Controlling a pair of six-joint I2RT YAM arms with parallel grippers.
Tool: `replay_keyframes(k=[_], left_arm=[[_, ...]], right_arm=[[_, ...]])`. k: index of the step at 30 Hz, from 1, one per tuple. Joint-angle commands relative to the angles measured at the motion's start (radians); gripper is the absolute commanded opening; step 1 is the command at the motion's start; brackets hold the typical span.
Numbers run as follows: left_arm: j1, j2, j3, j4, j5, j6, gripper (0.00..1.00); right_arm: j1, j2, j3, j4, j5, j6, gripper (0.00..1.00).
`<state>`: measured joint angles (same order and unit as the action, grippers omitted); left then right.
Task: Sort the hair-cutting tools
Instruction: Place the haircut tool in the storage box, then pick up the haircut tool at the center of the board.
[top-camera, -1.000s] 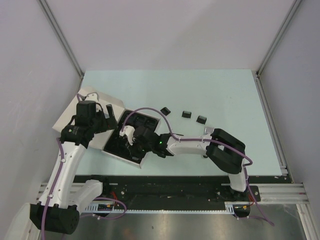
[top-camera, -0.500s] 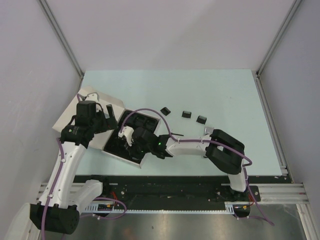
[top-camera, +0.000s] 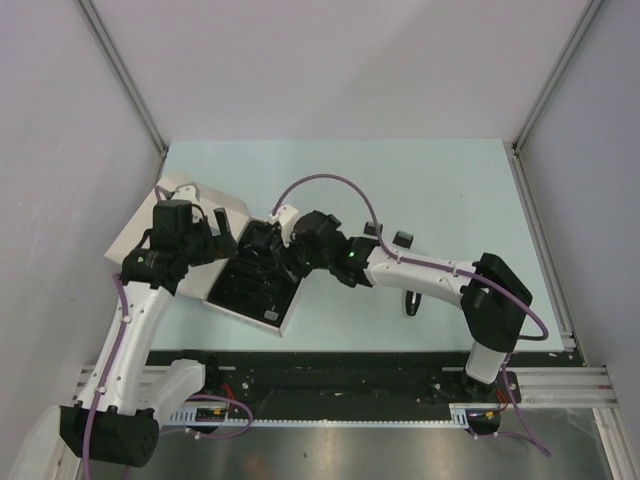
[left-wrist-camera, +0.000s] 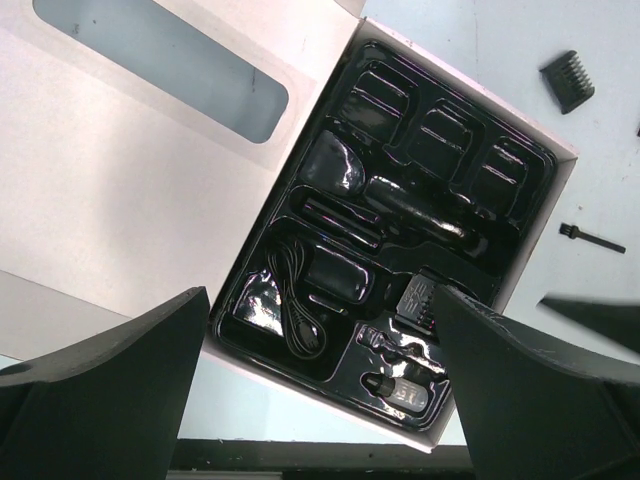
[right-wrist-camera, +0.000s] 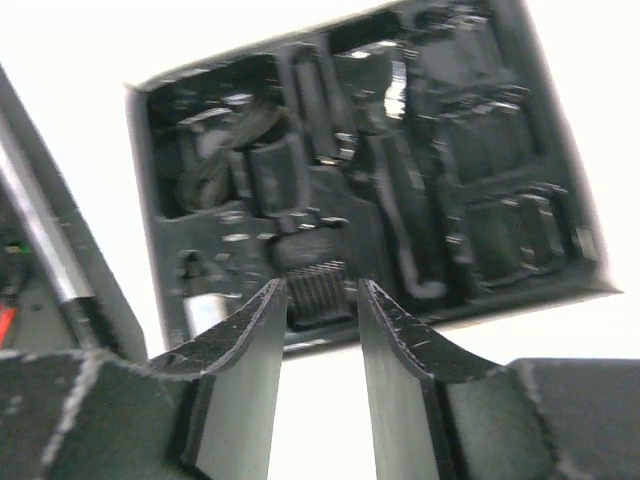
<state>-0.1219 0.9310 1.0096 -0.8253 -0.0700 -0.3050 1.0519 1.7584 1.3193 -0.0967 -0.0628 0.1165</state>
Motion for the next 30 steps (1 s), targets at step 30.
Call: replay_keyframes(k=[30], left_arm=[[0.015,0.072,0.02,0.061,0.062,0.049,1.0]], right_arm=[[-0.356,0.243,0.035,-0.428,0.001,-0.442,0.63]])
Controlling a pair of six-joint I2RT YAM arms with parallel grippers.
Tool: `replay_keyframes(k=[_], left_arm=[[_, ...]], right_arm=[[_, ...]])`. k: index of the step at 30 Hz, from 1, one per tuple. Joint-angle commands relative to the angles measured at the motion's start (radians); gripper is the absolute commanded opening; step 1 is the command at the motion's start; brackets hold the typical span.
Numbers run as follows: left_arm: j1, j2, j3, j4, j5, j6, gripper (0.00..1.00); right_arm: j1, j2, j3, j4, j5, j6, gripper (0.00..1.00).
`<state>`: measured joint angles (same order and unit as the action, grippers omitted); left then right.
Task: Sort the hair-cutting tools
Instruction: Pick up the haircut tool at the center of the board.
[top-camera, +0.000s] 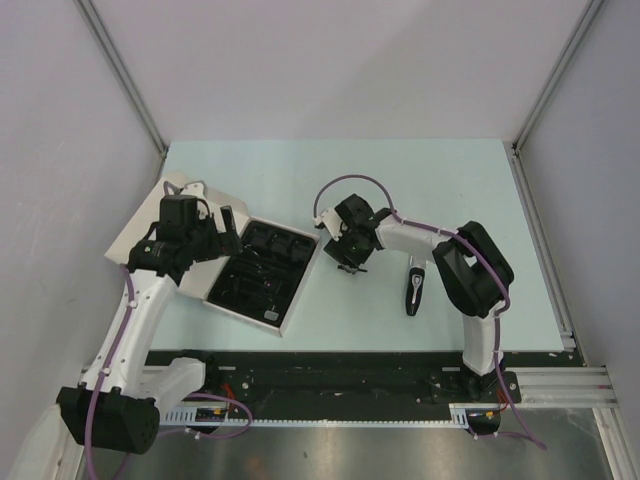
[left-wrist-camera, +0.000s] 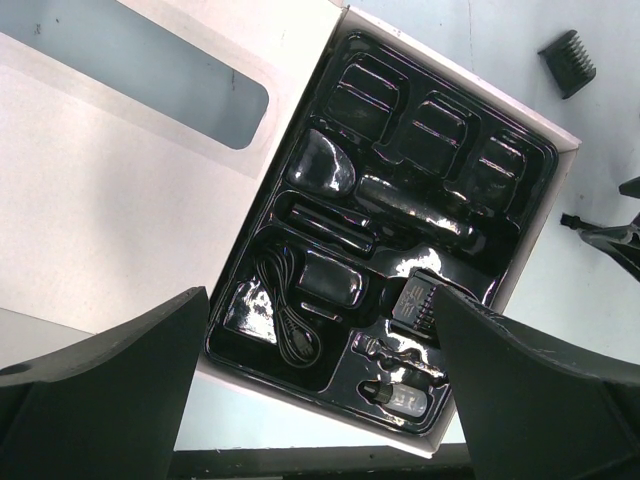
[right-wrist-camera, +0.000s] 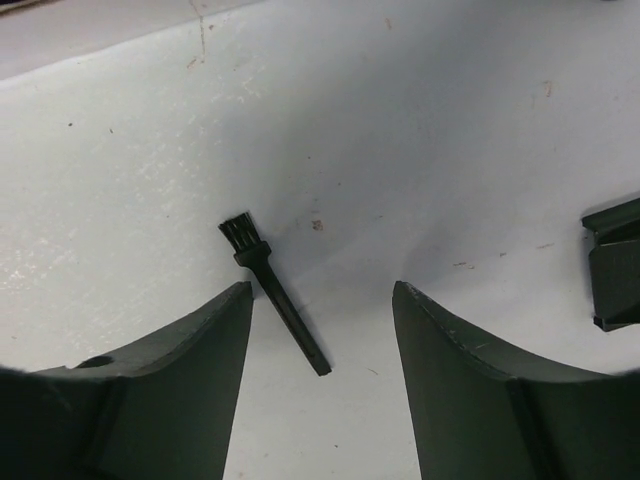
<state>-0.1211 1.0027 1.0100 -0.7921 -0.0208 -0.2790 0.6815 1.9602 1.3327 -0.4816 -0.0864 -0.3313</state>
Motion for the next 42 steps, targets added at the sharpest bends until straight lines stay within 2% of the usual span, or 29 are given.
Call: replay_keyframes(k=[1,9,11,13,22,29,32,42], left_arm=[[0.014,-0.001,0.018,0.03,0.013,0.023,1.0],[0.014,-0.01,-0.005,0.036,0.013,0.027,1.0],[0.014,-0.012,-0.01,0.04,0.013,0.029,1.0],[0.014,-0.012,-0.011,0.042,0.013,0.031,1.0],[0.014,-0.015,-0.013,0.044,0.042,0.032,1.0],[0.015,-0.027,-0.017,0.042,0.039,0.034,1.0],[0.014,-0.032,-0.019,0.042,0.038,0.032,1.0],[0.014,-0.038,-0.024,0.04,0.035,0.031,1.0]], right_arm=[[0.018,0.048,0.023,-0.055,0.027,0.015,0.61],[0.032,0.045,0.026,-0.173,0.02,0.097,0.46],[0.032,0.054,0.025,-0.207,0.02,0.112,0.38],[0.038,0.065,0.025,-0.232,0.027,0.126,0.36],[0.065,0.068,0.026,-0.213,0.042,0.156,0.26],[0.079,0.051,0.026,-0.201,0.05,0.16,0.11],[0.085,0.043,0.026,-0.195,0.046,0.158,0.08],[0.093,-0.026,0.026,-0.181,0.036,0.161,0.06]])
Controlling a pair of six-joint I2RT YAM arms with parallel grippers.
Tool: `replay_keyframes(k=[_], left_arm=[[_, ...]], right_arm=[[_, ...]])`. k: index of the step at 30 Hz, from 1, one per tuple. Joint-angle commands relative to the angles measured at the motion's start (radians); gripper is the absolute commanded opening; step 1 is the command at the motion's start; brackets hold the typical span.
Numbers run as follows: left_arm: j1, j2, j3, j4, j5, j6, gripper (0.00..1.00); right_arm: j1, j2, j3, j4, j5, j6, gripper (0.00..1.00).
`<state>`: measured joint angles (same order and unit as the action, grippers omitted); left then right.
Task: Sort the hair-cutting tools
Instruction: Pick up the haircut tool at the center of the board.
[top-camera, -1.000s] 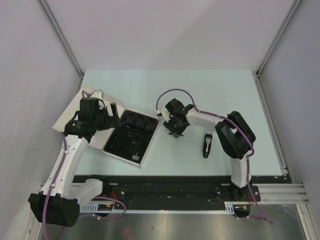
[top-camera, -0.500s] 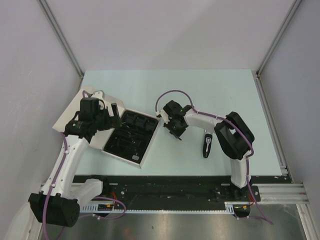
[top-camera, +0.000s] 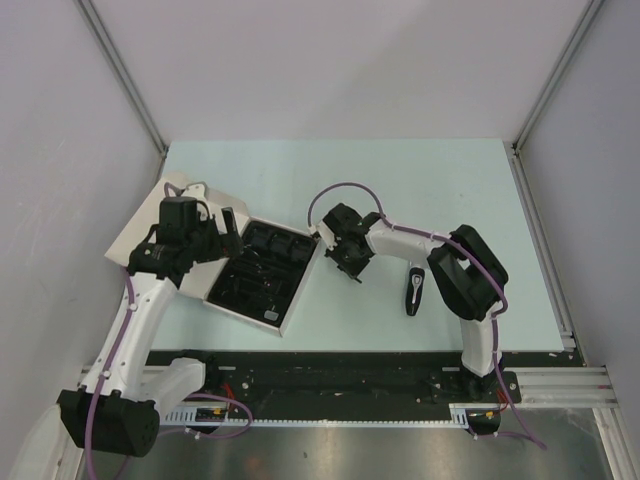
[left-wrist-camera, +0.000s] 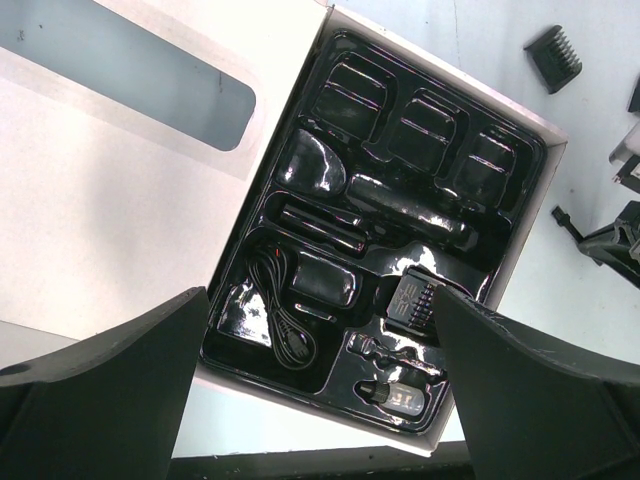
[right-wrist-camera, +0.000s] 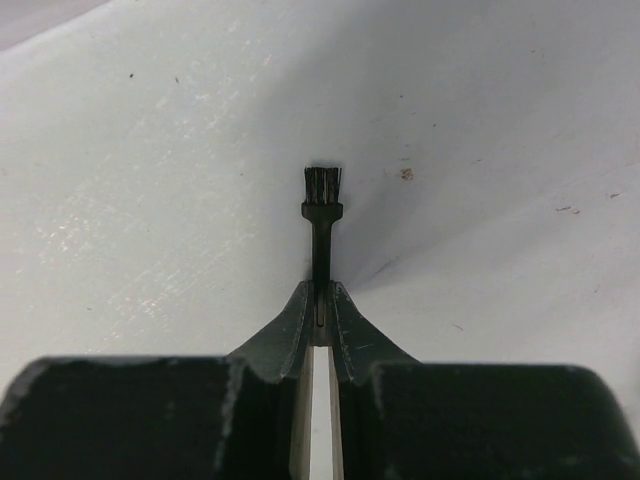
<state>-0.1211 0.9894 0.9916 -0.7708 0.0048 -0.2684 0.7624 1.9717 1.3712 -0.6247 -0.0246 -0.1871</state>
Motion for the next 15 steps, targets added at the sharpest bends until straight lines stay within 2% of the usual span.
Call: replay_keyframes(k=[1,8,15], left_arm=[[0.014,-0.024,-0.005,0.019,0.009,0.02,1.0],[0.014,-0.029,0.007,0.021,-0.002,0.017,1.0],[0.014,-0.063,0.027,0.027,-0.072,0.008,1.0]], right_arm=[[0.012,-0.059,-0.012,-0.038,-0.028,0.02,0.06],[0.014,-0.145,-0.012,-0.029,-0.031,0.034,0.07],[0.035,-0.221,-0.011,-0.013,-0.055,0.044,0.07]])
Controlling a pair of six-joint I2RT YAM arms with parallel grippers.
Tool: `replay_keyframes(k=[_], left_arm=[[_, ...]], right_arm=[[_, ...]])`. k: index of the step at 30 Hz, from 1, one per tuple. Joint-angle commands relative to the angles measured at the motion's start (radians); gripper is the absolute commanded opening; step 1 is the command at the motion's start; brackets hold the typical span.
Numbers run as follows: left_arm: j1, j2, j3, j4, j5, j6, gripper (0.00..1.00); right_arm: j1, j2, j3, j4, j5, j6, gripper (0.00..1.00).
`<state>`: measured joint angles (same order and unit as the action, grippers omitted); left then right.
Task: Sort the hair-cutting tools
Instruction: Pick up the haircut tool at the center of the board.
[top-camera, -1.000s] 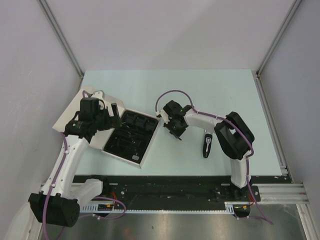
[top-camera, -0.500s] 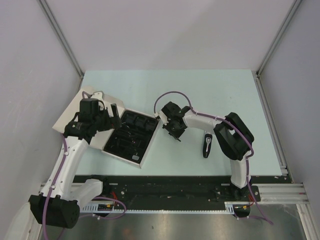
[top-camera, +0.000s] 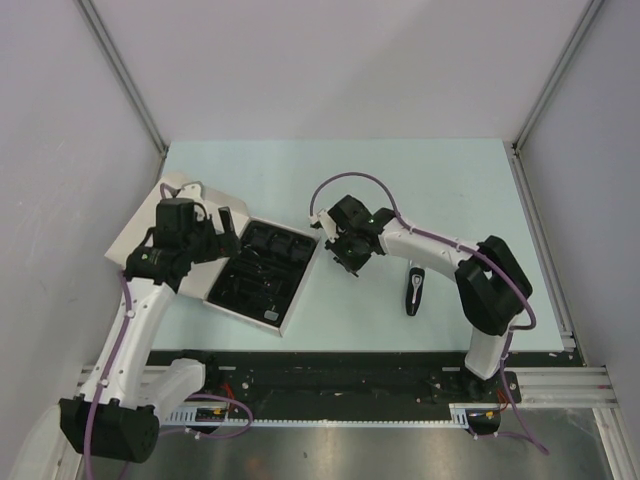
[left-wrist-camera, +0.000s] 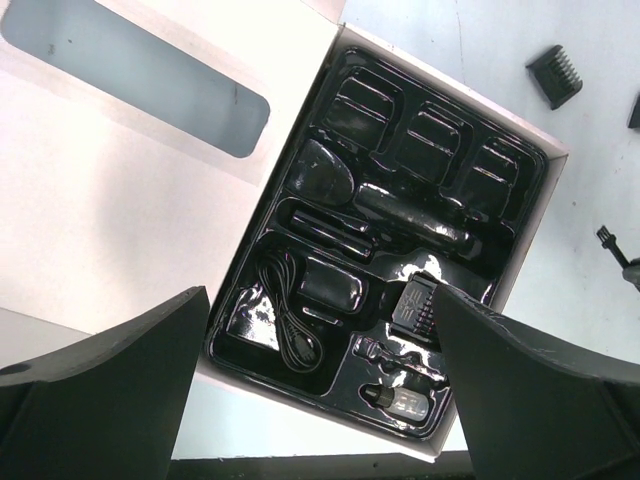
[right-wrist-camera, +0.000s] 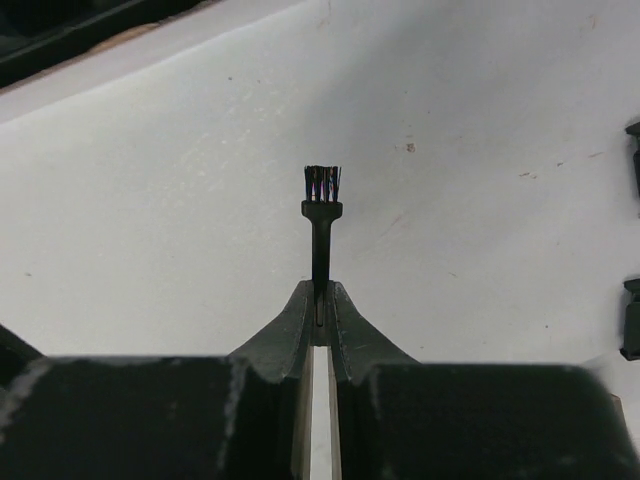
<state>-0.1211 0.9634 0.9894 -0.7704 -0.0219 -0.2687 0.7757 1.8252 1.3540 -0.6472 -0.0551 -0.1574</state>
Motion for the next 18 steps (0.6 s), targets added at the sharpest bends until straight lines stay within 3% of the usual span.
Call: replay_keyframes(k=[1,8,18], left_arm=[[0.014,-0.046,0.029,0.028,-0.055,0.005,1.0],[0.014,-0.068,0.037,0.029,-0.113,-0.009,1.0],[0.014,-0.101,0.052,0.007,-0.174,-0.001,1.0]], right_arm=[[0.028,-0.081,0.017,0.004,-0.023,0.016,0.07],[0.115,-0.116,0.098,0.014,-0.043,0.048,0.07],[0.289,0.065,0.328,0.023,-0.065,0.035,0.08]])
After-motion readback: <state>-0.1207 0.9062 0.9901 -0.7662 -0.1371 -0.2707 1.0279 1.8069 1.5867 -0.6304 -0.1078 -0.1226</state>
